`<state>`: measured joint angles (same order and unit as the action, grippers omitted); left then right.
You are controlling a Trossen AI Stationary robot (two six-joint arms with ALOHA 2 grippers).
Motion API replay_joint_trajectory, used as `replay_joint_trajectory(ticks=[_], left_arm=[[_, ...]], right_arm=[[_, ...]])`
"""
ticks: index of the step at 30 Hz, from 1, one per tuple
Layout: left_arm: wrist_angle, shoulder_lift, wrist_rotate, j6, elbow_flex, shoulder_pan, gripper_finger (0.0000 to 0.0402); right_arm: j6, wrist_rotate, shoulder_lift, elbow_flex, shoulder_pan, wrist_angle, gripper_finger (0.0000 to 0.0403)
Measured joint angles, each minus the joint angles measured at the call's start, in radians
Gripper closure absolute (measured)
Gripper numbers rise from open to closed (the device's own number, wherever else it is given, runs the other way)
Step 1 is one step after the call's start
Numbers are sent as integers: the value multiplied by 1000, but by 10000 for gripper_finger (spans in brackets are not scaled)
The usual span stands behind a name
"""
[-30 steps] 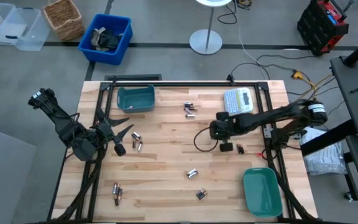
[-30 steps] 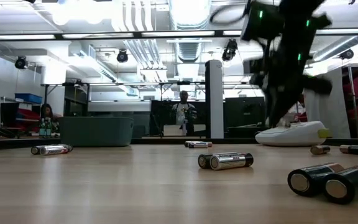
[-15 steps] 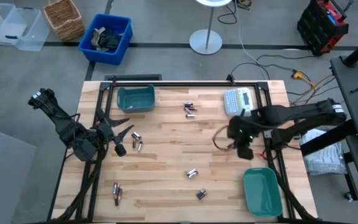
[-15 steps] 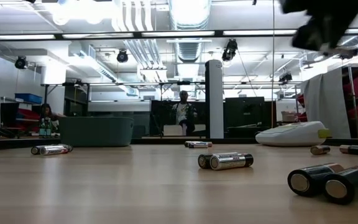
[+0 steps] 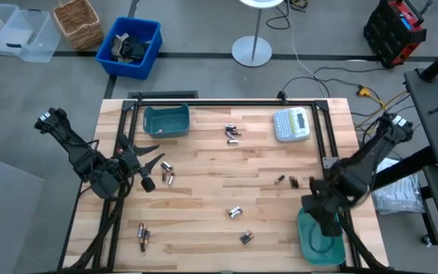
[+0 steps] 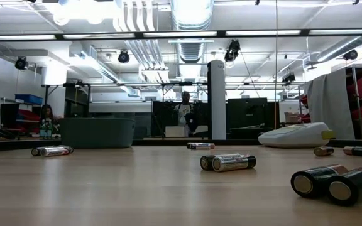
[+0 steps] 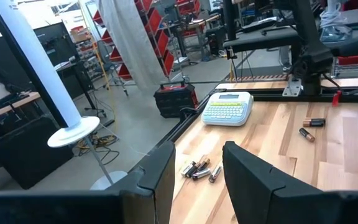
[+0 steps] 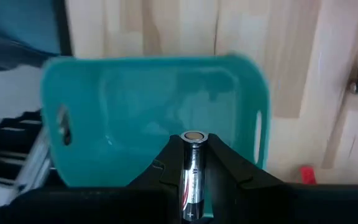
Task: Sort batteries
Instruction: Put the silver battery into the green bin
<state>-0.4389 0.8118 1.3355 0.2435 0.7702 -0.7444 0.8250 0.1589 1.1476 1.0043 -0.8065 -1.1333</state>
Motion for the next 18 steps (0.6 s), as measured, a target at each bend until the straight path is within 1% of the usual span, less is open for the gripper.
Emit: replay_joint_trajectory(ticks=[4,7,9,14,18], left_arm=[[4,-1,29,-10,2,0,286],[14,-1,35,-36,2,0,286],[24,-1,42,-53,2,0,286],[42,-1,44,-71,2,0,286],[44,0,44,-71,2,0,286]], right_arm=[[104,-79,60,-1,-95,2,368],[130,-83,118,-2,-128,7,369],[126,-83,158,-2,-138,17,366],[121,-84,257,-2,-139,25,340],[99,-84,312,-2,-139,24,328]])
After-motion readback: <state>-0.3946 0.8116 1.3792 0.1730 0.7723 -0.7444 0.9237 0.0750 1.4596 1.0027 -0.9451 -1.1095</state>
